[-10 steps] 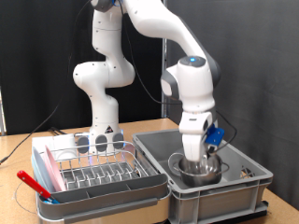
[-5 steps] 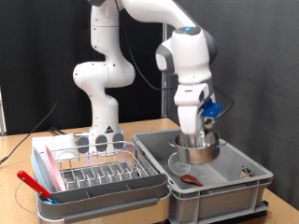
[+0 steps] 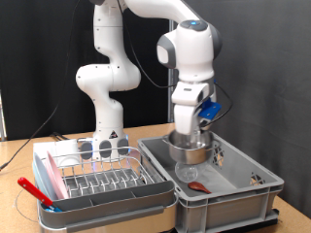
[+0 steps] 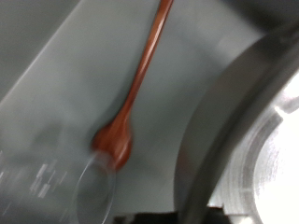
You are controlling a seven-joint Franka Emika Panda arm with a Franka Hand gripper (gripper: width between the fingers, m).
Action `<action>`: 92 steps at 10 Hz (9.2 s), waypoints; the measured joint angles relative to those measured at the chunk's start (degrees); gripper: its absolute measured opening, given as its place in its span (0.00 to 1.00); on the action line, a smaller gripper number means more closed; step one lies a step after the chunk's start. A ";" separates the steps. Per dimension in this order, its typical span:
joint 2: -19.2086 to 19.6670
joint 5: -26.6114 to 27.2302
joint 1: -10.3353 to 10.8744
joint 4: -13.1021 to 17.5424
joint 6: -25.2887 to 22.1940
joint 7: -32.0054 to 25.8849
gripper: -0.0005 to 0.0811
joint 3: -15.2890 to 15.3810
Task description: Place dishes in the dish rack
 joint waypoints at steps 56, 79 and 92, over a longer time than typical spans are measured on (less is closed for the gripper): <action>-7.78 -24.09 -7.51 -3.20 -38.31 -16.27 0.99 -6.01; -25.61 -27.56 -7.82 -30.28 1.62 -51.50 0.99 -12.96; -17.85 -34.16 -9.02 -32.84 13.23 -44.76 0.99 -12.67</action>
